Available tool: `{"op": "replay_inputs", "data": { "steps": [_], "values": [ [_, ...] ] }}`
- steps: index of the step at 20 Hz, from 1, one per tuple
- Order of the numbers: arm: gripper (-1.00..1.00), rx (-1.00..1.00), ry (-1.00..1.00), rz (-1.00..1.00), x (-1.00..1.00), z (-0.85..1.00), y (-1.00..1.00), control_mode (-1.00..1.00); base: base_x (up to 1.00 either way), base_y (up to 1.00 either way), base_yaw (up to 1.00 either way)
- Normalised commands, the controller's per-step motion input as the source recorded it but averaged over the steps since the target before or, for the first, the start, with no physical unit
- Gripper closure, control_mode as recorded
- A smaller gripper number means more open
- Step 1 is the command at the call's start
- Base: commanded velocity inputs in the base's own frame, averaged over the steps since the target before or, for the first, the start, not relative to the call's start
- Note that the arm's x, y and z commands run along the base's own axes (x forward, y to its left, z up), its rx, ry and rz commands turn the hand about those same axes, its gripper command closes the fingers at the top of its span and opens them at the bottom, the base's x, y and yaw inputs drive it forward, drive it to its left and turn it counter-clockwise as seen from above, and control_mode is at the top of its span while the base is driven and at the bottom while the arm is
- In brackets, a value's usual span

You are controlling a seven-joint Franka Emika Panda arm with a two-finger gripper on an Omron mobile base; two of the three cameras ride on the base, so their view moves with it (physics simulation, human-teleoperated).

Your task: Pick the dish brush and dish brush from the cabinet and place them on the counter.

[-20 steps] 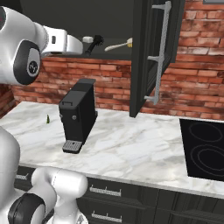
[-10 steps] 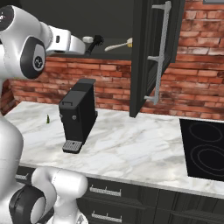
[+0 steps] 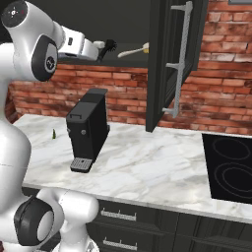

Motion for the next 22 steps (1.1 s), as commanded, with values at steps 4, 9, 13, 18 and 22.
{"op": "replay_inputs", "data": {
  "steps": [4, 9, 13, 18, 22],
  "values": [
    [-1.0, 0.0, -0.08, 0.03, 0.13, -0.21, 0.05, -1.0, 0.0, 0.0, 0.0],
    [-1.0, 0.0, -0.07, 0.05, 0.22, -0.05, 0.06, -1.0, 0.0, 0.0, 0.0],
    [-1.0, 0.0, -0.03, 0.04, 0.24, 0.0, 0.01, -1.0, 0.0, 0.0, 0.0],
    [-1.0, -0.03, 0.0, 0.01, 0.24, 0.0, 0.0, -1.0, 0.0, 0.0, 0.0],
    [-1.0, -0.06, 0.03, 0.0, 0.3, 0.0, 0.0, -1.0, 0.0, 0.0, 0.0]
  ]
}}
